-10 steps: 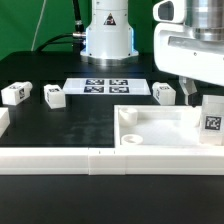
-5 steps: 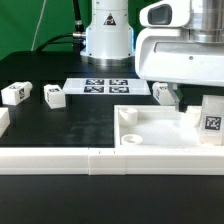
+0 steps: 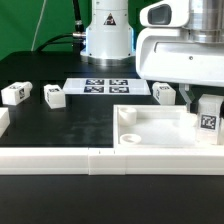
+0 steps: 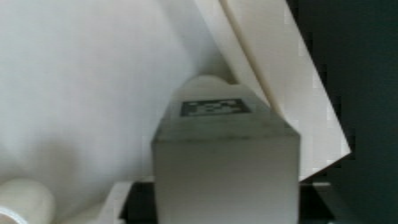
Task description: Assemble one leg
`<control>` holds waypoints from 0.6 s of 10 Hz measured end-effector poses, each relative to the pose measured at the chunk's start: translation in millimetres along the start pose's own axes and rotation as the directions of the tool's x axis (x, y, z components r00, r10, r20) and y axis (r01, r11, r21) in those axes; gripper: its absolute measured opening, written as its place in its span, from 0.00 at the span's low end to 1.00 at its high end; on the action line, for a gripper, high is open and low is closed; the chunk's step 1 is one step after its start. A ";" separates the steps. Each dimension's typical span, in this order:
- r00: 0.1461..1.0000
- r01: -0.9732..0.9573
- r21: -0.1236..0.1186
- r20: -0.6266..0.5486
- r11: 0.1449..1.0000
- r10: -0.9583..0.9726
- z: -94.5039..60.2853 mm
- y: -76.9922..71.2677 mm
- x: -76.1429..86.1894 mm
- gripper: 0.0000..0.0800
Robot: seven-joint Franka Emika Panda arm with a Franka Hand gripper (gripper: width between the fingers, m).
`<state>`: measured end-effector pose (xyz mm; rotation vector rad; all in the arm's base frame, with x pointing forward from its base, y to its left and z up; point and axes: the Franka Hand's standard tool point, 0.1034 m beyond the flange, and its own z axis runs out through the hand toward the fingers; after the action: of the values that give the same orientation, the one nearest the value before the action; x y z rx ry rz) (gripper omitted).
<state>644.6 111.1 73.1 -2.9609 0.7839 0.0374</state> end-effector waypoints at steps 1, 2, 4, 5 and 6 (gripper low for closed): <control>1.000 -0.002 0.000 0.000 1.000 0.002 0.0 0.1 0.1 0.36; 0.994 -0.108 0.005 0.001 0.994 0.108 -0.2 1.6 1.6 0.36; 0.931 -0.365 0.028 0.002 0.931 0.365 0.2 6.3 3.6 0.36; 0.887 -0.461 0.032 0.000 0.887 0.461 0.2 6.8 2.8 0.36; 0.825 -0.565 0.031 0.005 0.824 0.565 0.2 7.8 2.7 0.36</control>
Offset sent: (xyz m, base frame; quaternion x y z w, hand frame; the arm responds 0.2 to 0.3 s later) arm -0.0110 -0.0196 -0.0062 0.0271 0.0184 0.3389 0.9402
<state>643.1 103.0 72.2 -2.5803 1.6168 0.0520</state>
